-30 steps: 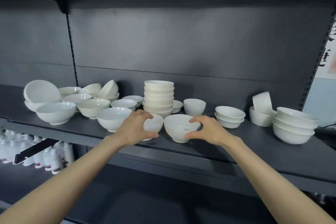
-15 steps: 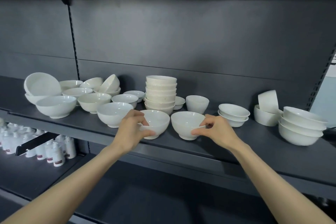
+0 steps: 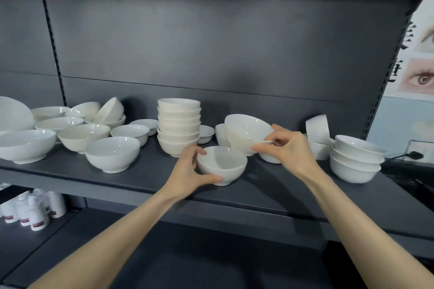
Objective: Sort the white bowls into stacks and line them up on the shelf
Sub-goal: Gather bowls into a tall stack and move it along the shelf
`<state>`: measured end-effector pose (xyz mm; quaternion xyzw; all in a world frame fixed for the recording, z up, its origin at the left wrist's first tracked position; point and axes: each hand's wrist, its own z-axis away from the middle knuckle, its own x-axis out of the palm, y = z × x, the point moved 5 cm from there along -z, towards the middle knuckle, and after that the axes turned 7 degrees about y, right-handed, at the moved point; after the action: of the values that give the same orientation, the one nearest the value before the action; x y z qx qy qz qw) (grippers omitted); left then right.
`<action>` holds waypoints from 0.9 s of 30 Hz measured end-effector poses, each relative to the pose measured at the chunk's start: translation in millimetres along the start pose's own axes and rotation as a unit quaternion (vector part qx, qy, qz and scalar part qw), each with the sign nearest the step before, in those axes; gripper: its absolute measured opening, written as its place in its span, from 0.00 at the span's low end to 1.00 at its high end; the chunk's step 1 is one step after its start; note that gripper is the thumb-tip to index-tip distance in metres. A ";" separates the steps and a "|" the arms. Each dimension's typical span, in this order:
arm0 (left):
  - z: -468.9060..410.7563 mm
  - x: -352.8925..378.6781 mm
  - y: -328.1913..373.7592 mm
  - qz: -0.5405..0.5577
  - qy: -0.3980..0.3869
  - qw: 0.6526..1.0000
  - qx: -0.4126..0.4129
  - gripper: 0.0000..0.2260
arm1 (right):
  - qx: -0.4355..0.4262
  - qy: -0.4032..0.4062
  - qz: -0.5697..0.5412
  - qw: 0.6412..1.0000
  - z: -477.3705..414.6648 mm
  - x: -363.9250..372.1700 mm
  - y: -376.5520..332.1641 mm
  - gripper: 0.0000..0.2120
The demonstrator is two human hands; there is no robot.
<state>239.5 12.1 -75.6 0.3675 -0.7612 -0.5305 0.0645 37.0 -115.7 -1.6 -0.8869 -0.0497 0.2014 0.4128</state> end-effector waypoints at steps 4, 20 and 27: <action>-9.0 14.2 -5.4 0.080 -0.047 0.994 -0.057 0.50 | 0.009 -0.054 -0.022 0.998 1.6 16.2 -3.1 0.08; -17.4 17.5 -23.5 0.109 -0.046 0.988 -0.095 0.31 | 0.059 -0.107 0.006 0.992 2.8 51.8 25.8 0.10; -15.6 16.9 -21.8 0.118 -0.044 0.988 -0.088 0.31 | 0.062 -0.114 0.015 0.991 1.0 50.8 23.8 0.10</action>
<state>245.6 -14.0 -92.4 0.2441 -0.7517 -0.5997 0.1251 81.2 -117.6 -36.1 -0.8316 -0.0704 0.3105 0.4551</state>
